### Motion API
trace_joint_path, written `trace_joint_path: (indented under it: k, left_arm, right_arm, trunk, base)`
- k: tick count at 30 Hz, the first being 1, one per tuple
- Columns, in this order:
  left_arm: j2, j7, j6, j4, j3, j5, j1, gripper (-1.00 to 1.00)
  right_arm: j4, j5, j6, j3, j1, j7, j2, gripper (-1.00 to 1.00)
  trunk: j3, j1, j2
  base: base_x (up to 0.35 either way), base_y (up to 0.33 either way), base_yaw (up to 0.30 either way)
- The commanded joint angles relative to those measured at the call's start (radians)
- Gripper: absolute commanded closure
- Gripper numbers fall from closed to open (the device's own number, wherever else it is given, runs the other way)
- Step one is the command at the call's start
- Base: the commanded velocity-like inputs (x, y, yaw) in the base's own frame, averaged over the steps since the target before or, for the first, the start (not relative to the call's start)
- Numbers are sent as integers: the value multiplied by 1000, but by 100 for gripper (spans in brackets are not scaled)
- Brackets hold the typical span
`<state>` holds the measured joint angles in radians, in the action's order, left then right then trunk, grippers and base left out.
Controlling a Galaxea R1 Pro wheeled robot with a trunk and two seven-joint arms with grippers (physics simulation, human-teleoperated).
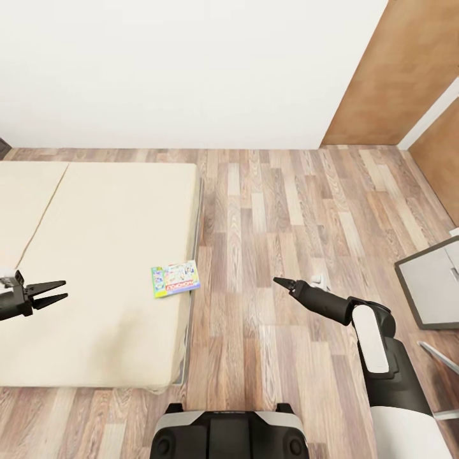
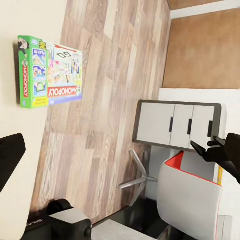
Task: Put all the toys in the child's room - the three board games (two on the bed and one on the table), the two jigsaw puzzles on the table, and the tennis ball on the table - inside the toy box on the table in the child's room.
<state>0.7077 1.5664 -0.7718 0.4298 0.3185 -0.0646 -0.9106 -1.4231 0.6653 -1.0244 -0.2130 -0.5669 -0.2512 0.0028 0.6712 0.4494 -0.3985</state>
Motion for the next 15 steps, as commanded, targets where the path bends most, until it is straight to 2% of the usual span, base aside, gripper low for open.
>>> trace_joint_path:
  k: [1,15]
  left_arm:
    - [0,4,-11,0,1,2,-1,-100]
    - [-3,4,-11,0,1,2,-1,-100]
  right_arm:
    - [4,-9,-4,-2,-1,-10,0,-100]
    - [28,-9,21,-2,-1,-11,0,-100]
  trunk:
    - [-1,1,-1]
    - [-23,1,-1]
  base:
    - [0,0,0]
    - [0,0,0]
